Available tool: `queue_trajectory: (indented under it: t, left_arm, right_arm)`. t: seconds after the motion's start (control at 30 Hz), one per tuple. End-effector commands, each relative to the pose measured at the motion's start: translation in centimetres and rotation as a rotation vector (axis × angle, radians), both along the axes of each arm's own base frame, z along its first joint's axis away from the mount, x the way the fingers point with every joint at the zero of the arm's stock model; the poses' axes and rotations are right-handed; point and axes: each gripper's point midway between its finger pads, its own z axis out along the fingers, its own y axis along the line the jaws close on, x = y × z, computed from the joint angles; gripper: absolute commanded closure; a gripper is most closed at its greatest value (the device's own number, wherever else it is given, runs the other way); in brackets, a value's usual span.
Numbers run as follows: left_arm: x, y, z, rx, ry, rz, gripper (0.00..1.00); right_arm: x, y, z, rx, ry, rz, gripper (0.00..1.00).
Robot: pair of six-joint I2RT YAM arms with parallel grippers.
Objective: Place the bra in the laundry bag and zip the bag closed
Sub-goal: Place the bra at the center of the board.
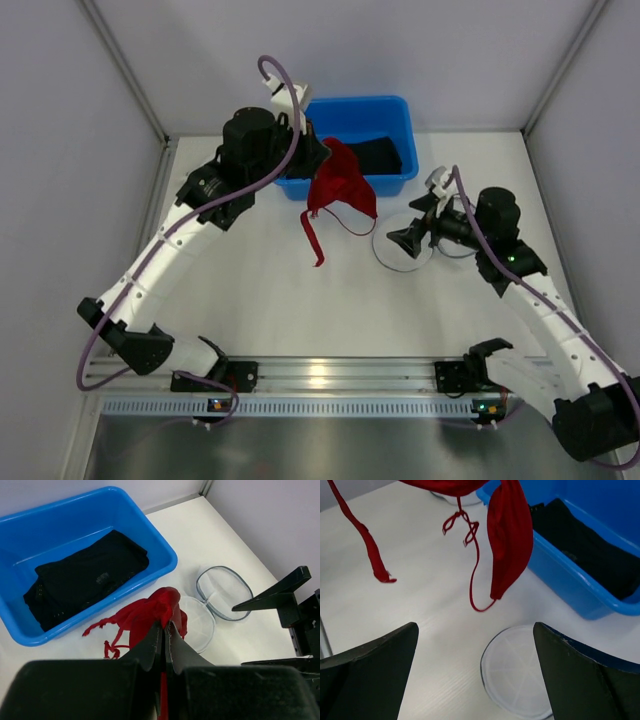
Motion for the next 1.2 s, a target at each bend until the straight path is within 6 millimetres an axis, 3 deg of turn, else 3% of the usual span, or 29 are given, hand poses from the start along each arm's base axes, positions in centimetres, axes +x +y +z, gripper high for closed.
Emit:
queue_trajectory:
  t: [0.0,0.17,0.37,0.4,0.43,0.47,0.5,0.53,0.6,0.67,0.7,0.77,0.8,0.87,0.9,0.93,0.97,1.0,1.03,1.07,1.13,1.17]
  left_arm:
    - [0.1,-0.3,4.0,-0.089,-0.073,0.001,1.00]
    - [-0.5,-1.4,4.8,-0.113,-0.076,-0.070,1.00]
    - [-1.7,-2.2,4.6,-0.128,-0.056,-0.150,1.00]
    - [-1.8,-2.3,4.2,-0.125,-0.046,-0.151,1.00]
    - [-2.0,-2.0,4.2,-0.126,-0.045,-0.149,1.00]
    - [-1.9,-2.0,2.8,-0.107,-0.022,-0.142,1.00]
    - [-2.0,-1.7,2.5,-0.103,-0.019,-0.133,1.00]
    - [-1.9,-1.3,2.3,-0.096,-0.022,-0.111,1.00]
    - [-2.2,-0.2,0.6,-0.069,-0.005,-0.077,1.00]
    - [-2.2,1.7,0.0,-0.034,-0.029,-0.014,1.00]
    - [-2.0,2.4,-1.9,0.002,-0.010,0.014,1.00]
    - [-1.7,4.3,-3.0,0.067,-0.039,0.078,1.00]
    - [-2.2,5.5,-3.0,0.081,-0.060,0.102,1.00]
    - [-2.2,7.1,-5.4,0.153,-0.055,0.155,1.00]
    - [-2.8,8.4,-4.9,0.158,-0.080,0.185,1.00]
    - [-2.8,9.2,-6.6,0.199,-0.070,0.204,1.00]
    - [-3.0,9.9,-6.9,0.217,-0.075,0.226,1.00]
    - [-3.0,11.0,-7.2,0.237,-0.082,0.262,1.00]
    - [-3.5,11.7,-7.3,0.242,-0.094,0.268,1.00]
    - [-3.7,12.1,-8.8,0.284,-0.086,0.262,1.00]
    - [-4.4,12.8,-9.8,0.308,-0.083,0.255,1.00]
    - [-4.7,13.0,-11.7,0.356,-0.065,0.236,1.00]
  right_arm:
    - [2.4,0.9,0.9,-0.007,-0.163,-0.039,0.01]
    - [5.2,0.2,-1.8,-0.043,-0.196,-0.138,0.01]
    - [7.3,0.6,-0.5,-0.030,-0.248,-0.148,0.01]
    - [7.7,0.8,0.7,-0.020,-0.268,-0.147,0.02]
    - [7.8,0.9,0.9,-0.015,-0.262,-0.142,0.06]
    - [7.9,1.0,1.0,-0.014,-0.256,-0.133,0.11]
    - [7.8,1.3,1.9,-0.005,-0.263,-0.113,0.31]
    - [7.8,1.3,2.1,-0.006,-0.257,-0.101,0.41]
    - [6.9,1.8,1.8,-0.017,-0.214,-0.036,0.64]
    - [6.5,2.1,0.6,-0.059,-0.156,0.022,0.77]
    - [5.1,2.6,0.1,-0.076,-0.071,0.098,0.87]
    - [4.2,2.9,-1.7,-0.131,0.031,0.177,0.94]
    - [2.6,3.0,-2.0,-0.148,0.127,0.229,0.99]
    - [1.7,3.0,-3.3,-0.208,0.179,0.316,1.00]
    - [-0.3,2.7,-3.2,-0.233,0.269,0.377,1.00]
    - [-0.1,2.7,-4.3,-0.271,0.290,0.418,1.00]
    - [-0.7,2.6,-4.7,-0.296,0.338,0.439,1.00]
    - [-0.4,2.7,-3.7,-0.319,0.336,0.453,1.00]
    - [-2.5,2.4,-4.5,-0.363,0.425,0.515,1.00]
    - [-2.6,2.7,-5.5,-0.383,0.489,0.545,1.00]
    - [-3.5,3.3,-5.7,-0.431,0.528,0.591,1.00]
    - [-3.6,3.8,-6.7,-0.454,0.558,0.609,1.00]
